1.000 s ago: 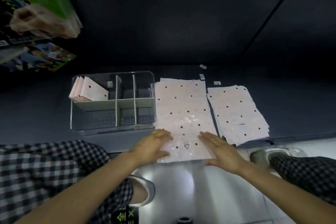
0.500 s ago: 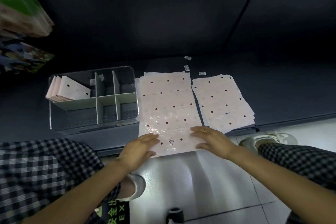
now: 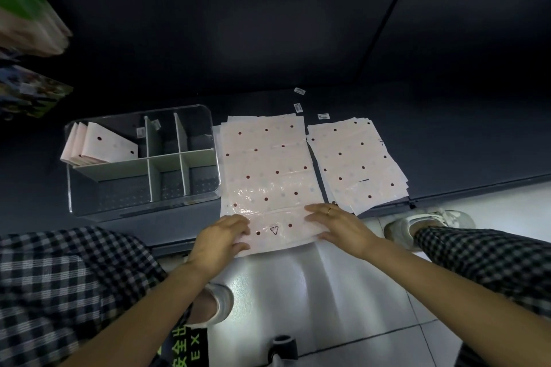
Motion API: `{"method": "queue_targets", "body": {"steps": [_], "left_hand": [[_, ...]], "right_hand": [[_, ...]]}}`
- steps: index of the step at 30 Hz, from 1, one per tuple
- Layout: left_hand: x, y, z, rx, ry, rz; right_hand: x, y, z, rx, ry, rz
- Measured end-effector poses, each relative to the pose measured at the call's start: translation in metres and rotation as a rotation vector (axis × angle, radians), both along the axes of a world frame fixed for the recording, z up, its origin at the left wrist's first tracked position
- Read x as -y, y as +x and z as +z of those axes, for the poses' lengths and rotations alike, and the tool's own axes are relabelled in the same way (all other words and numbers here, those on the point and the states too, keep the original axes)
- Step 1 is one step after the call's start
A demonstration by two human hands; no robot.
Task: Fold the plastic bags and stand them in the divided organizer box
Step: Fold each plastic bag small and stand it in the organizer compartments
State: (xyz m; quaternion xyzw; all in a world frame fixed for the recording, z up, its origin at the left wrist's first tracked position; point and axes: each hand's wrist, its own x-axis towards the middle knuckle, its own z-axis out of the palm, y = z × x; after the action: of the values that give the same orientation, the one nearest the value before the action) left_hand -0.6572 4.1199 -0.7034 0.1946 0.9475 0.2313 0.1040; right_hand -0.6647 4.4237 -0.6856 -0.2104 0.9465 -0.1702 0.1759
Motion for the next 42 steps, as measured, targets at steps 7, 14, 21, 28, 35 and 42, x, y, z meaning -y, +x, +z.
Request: {"method": "queue_targets", "body": {"steps": [7,14,21,28,35,42], "left_hand": [[0.003,0.003,0.003,0.102,0.002,-0.069],[0.003,-0.002,0.011,0.149,0.025,-0.031],[0.002,-0.010,0.027,0.303,0.019,-0.092],[0.002,-0.023,0.050,0.432,0.283,0.004],[0.002,-0.035,0.087,0.752,0.730,0.134],[-0.019,-0.026,0.080,-0.081,0.601,0.395]], "right_hand": [[0.001,-0.010,0.005,0.051,-0.117,-0.209],[0.001,-0.019,0.030,0.294,-0.169,-0.228],[0.001,-0.022,0.043,0.364,-0.346,-0.296],[-0.006,-0.032,0.065,0.536,-0.490,-0.332],[-0.015,-0.052,0.096,0.632,-0.655,-0.400],[0.012,-0.099,0.076,0.317,-0.695,-0.685]]}}
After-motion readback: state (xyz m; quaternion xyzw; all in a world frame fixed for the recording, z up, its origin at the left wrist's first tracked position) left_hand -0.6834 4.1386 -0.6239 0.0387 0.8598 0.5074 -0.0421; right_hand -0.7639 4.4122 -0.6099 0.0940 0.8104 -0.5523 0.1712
